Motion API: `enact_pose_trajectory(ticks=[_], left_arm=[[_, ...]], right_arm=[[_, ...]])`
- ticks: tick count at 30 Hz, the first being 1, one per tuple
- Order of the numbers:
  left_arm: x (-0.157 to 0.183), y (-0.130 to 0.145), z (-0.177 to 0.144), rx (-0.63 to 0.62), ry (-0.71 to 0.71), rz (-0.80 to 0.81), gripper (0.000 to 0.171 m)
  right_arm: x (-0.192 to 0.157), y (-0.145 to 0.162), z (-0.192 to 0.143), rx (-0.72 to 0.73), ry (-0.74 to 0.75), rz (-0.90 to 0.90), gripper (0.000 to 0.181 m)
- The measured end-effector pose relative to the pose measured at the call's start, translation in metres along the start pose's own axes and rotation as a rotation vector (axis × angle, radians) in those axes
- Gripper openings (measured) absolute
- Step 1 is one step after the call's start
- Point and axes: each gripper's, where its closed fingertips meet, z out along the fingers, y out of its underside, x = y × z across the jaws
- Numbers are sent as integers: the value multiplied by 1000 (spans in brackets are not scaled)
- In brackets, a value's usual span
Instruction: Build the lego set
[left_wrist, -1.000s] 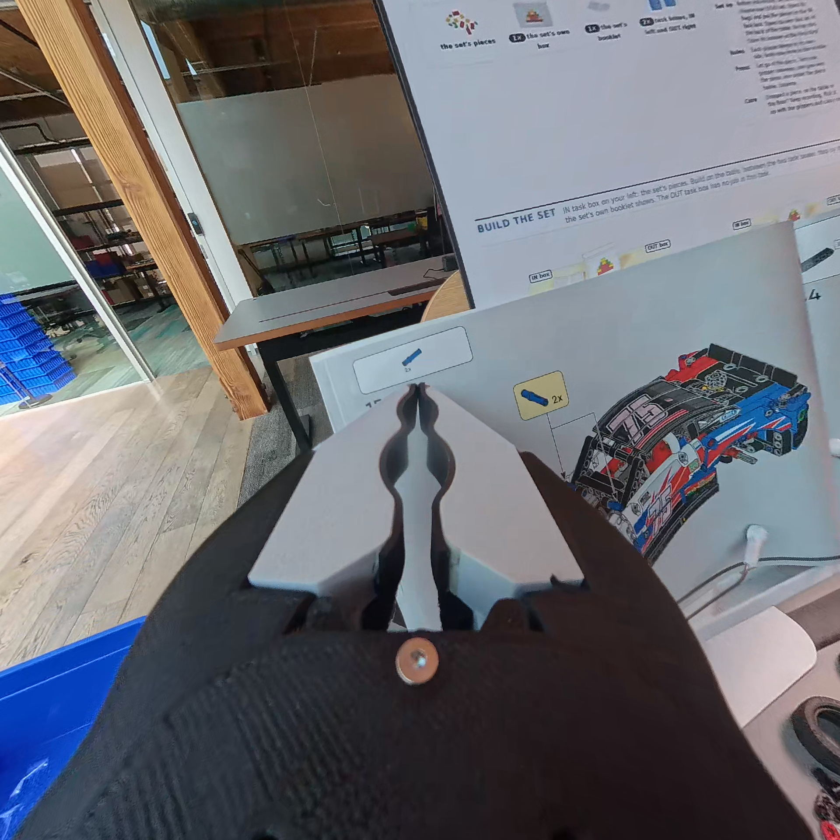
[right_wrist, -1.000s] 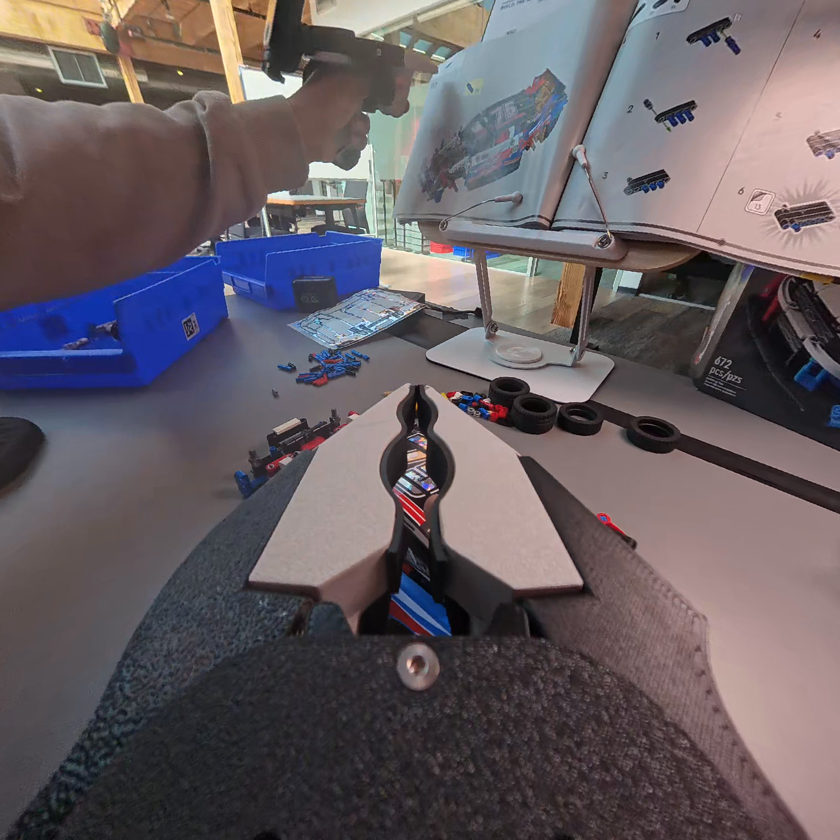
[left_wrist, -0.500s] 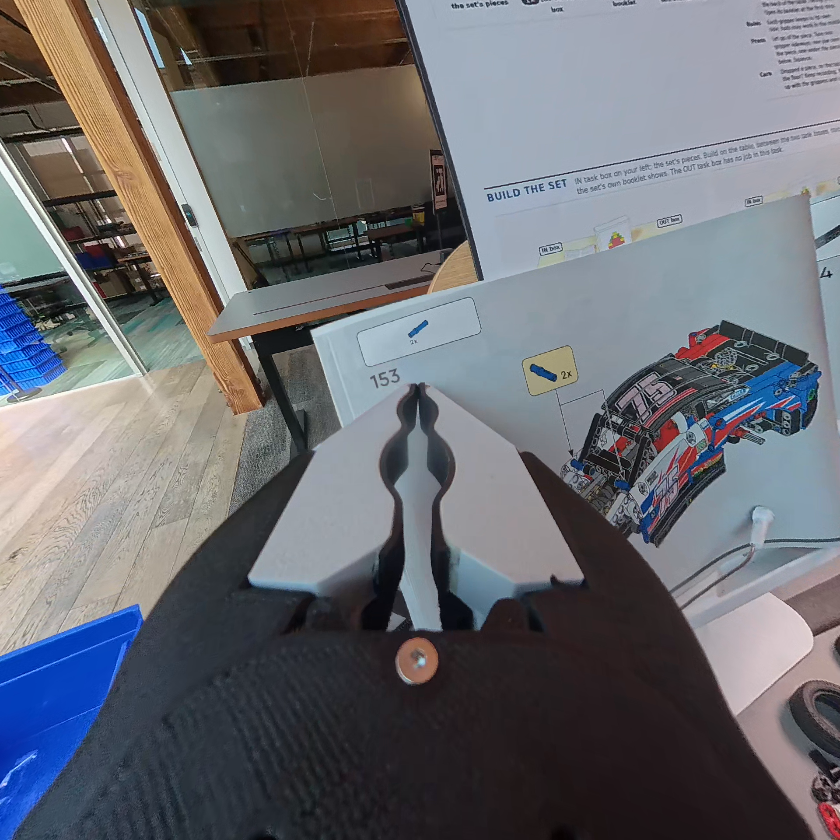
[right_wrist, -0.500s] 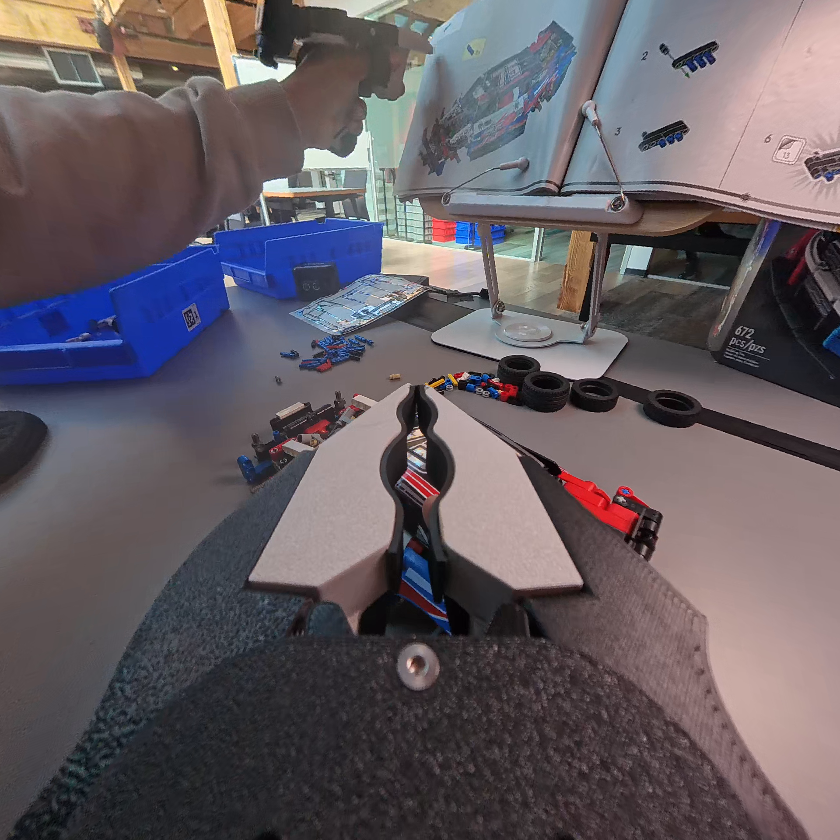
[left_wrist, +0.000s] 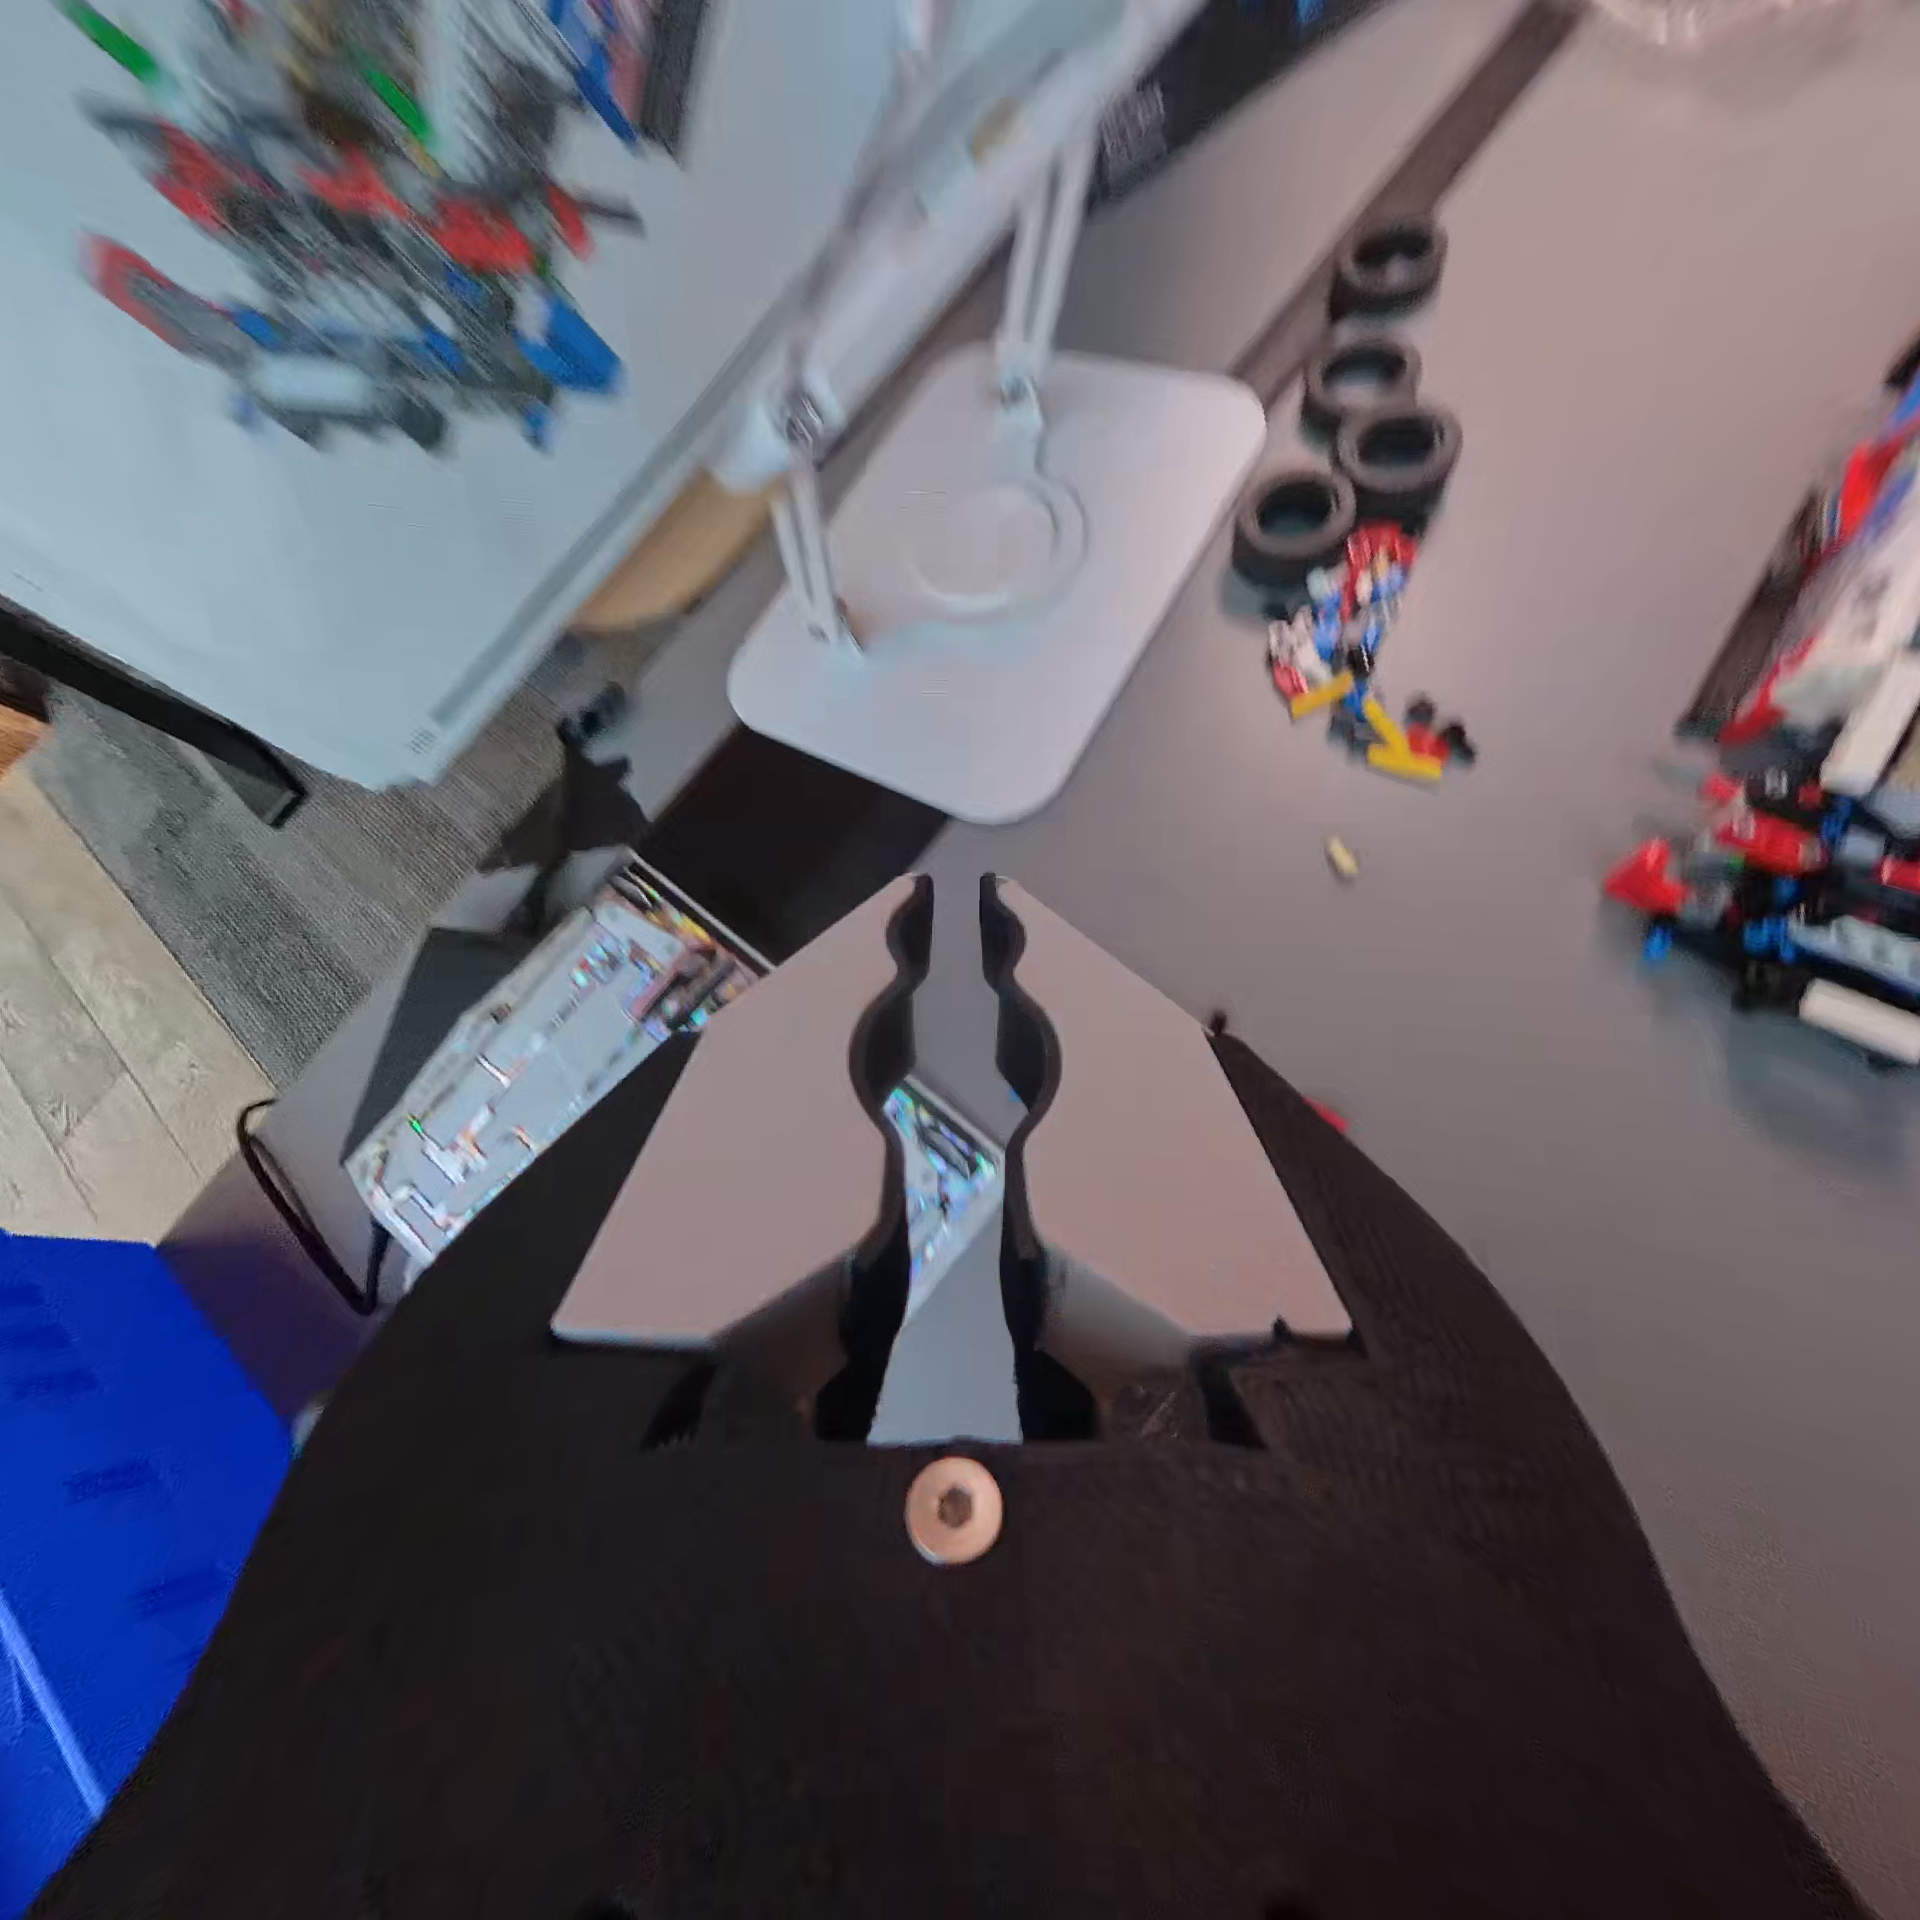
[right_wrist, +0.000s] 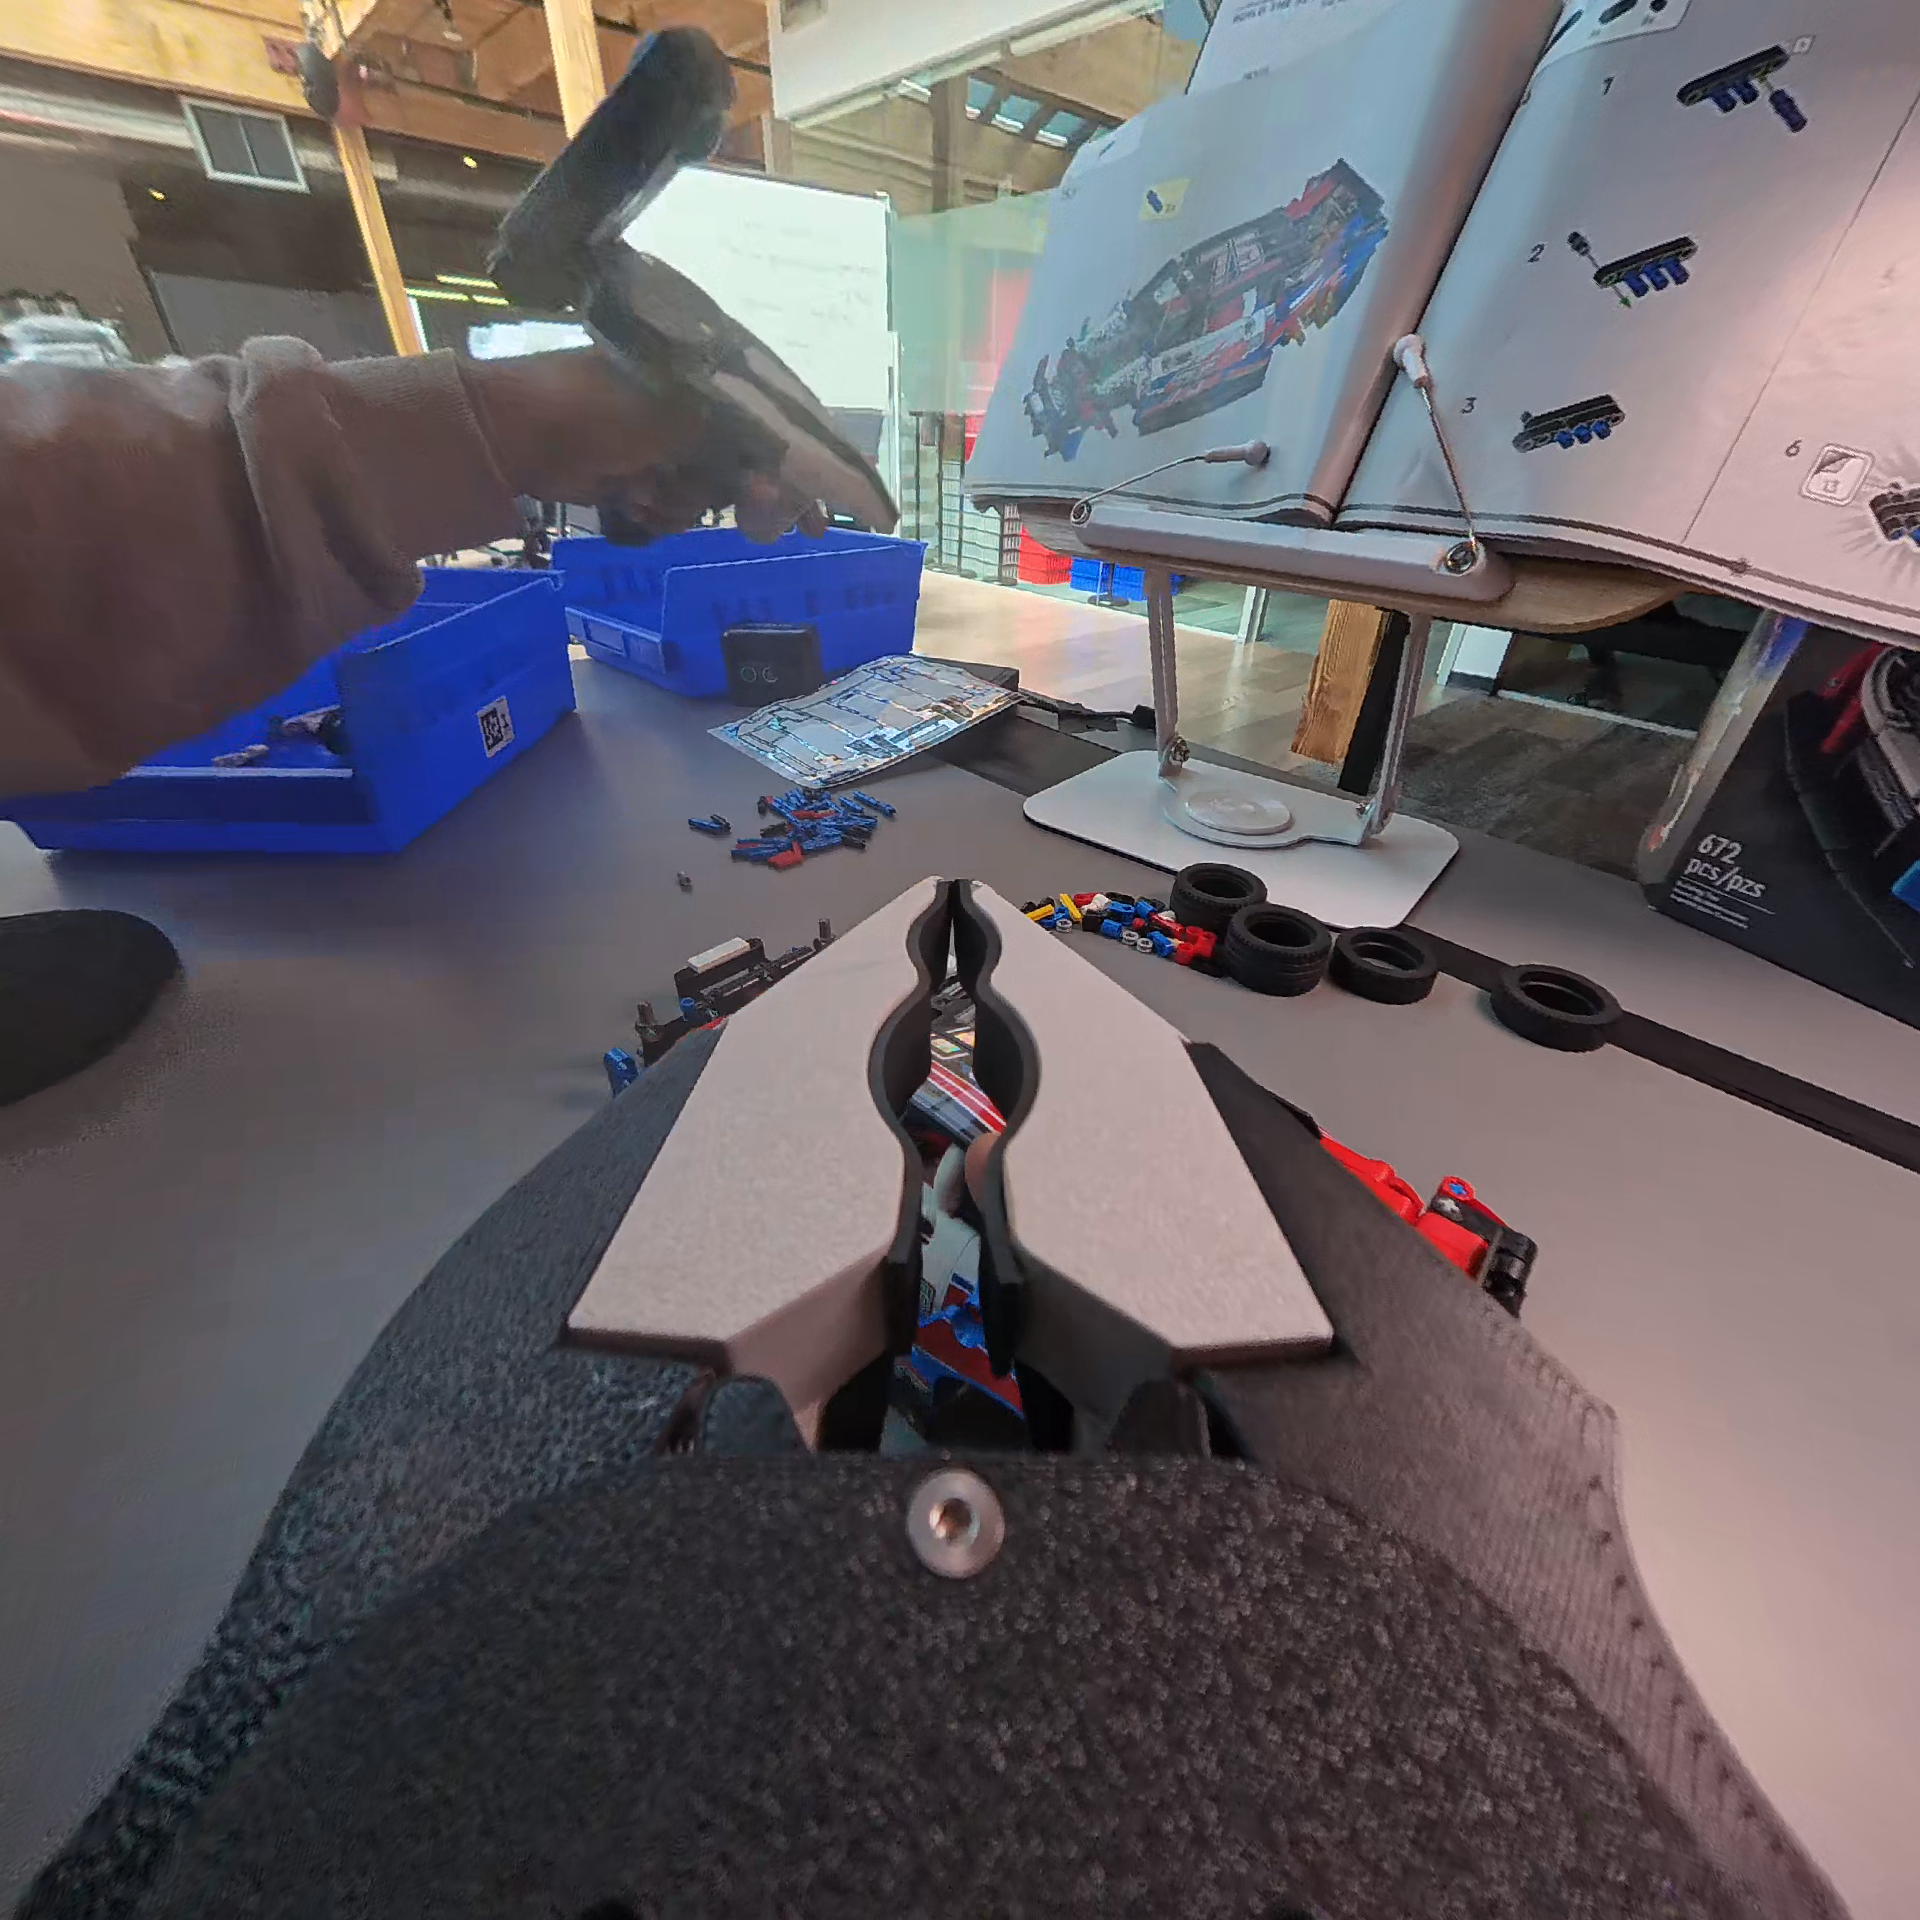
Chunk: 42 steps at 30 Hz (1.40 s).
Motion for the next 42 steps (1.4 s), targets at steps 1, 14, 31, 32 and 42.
enact_pose_trajectory(ticks=[1, 14, 31, 32, 42], left_arm=[[13, 27, 1, -94, 43, 44, 7], [85, 163, -7, -570, 312, 134, 9], [150, 106, -22, -390, 417, 98, 3], [172, 93, -27, -338, 462, 106, 3], [336, 87, -15, -259, 626, 315, 3]], right_arm=[[-2, 0, 0, -3, -3, -6, 0], [0, -1, -3, -33, 22, -2, 0], [-3, -2, -4, -37, 0, -17, 0], [-12, -1, -3, -39, -48, -38, 0], [-66, 13, 3, -96, -236, -207, 0]])
